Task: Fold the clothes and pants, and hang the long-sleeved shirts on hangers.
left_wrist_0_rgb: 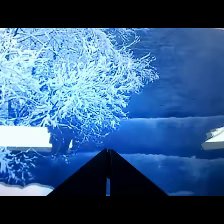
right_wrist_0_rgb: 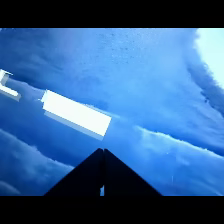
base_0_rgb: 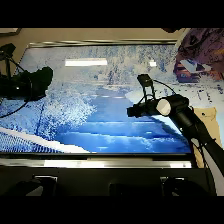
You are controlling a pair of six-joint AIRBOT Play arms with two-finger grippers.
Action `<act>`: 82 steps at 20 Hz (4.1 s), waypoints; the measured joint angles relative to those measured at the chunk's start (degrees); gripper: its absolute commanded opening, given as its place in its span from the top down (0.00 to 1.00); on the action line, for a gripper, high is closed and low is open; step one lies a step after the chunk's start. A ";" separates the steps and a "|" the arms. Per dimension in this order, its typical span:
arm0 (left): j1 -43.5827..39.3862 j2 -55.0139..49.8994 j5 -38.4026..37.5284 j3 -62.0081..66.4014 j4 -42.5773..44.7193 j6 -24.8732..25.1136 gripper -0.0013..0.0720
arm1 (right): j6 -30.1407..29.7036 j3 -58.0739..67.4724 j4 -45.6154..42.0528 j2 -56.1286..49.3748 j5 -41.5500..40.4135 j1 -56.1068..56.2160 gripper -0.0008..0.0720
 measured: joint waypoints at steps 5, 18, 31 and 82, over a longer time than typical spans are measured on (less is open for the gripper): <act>0.00 0.00 0.00 0.00 0.02 0.00 0.95 | 0.00 0.00 0.00 0.00 -0.02 0.00 0.94; 0.00 -0.02 0.00 0.00 0.02 0.00 0.94 | 0.00 0.00 0.00 0.00 0.00 0.00 0.94; 17.81 -15.26 18.95 0.00 14.60 -12.96 0.00 | 0.00 0.00 0.00 0.00 -0.13 0.00 0.94; -28.22 4.33 40.30 -45.31 -22.91 -20.02 0.00 | 0.02 0.00 0.02 0.00 -1.49 0.00 0.94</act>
